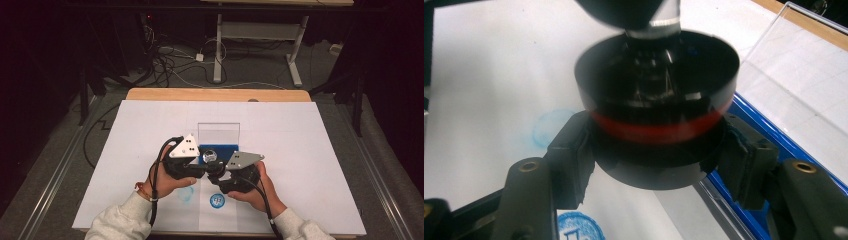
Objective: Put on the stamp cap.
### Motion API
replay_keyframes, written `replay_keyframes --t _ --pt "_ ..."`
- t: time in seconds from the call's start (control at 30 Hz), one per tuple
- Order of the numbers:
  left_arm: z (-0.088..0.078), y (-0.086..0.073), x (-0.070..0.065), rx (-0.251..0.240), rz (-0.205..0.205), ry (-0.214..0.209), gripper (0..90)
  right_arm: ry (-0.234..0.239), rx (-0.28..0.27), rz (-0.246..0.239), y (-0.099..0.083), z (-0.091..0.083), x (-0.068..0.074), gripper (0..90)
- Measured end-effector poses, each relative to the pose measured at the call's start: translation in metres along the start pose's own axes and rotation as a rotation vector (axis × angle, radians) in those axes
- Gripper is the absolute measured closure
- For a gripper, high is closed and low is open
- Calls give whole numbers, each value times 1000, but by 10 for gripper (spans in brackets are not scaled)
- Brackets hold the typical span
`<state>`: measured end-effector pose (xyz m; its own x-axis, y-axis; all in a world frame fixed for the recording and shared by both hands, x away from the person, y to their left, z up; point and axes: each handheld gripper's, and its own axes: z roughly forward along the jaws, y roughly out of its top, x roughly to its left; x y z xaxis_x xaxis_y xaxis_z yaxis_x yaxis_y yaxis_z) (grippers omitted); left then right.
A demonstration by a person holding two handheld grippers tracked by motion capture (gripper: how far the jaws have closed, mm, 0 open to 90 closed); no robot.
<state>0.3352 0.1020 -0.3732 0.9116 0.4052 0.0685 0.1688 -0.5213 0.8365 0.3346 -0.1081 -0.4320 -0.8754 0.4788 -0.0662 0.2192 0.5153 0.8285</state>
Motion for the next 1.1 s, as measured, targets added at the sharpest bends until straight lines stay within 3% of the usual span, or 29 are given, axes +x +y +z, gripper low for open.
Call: replay_keyframes --t 0.4,0.6,0.73,0.8,1.1 --pt "5 -1 1 -17 -21 -12 547 -12 -37 23 2 -1 0 386" --pt "5 -3 2 -29 -33 -20 547 -21 -38 12 1 -2 1 387" --pt "4 -5 4 -50 -65 -36 548 -38 -52 7 2 -4 3 388" --pt "4 -7 5 -54 -84 -52 548 -49 -45 -20 3 -5 6 388" --pt "4 -12 11 -85 -141 -97 549 -54 -36 -31 4 -7 8 390"
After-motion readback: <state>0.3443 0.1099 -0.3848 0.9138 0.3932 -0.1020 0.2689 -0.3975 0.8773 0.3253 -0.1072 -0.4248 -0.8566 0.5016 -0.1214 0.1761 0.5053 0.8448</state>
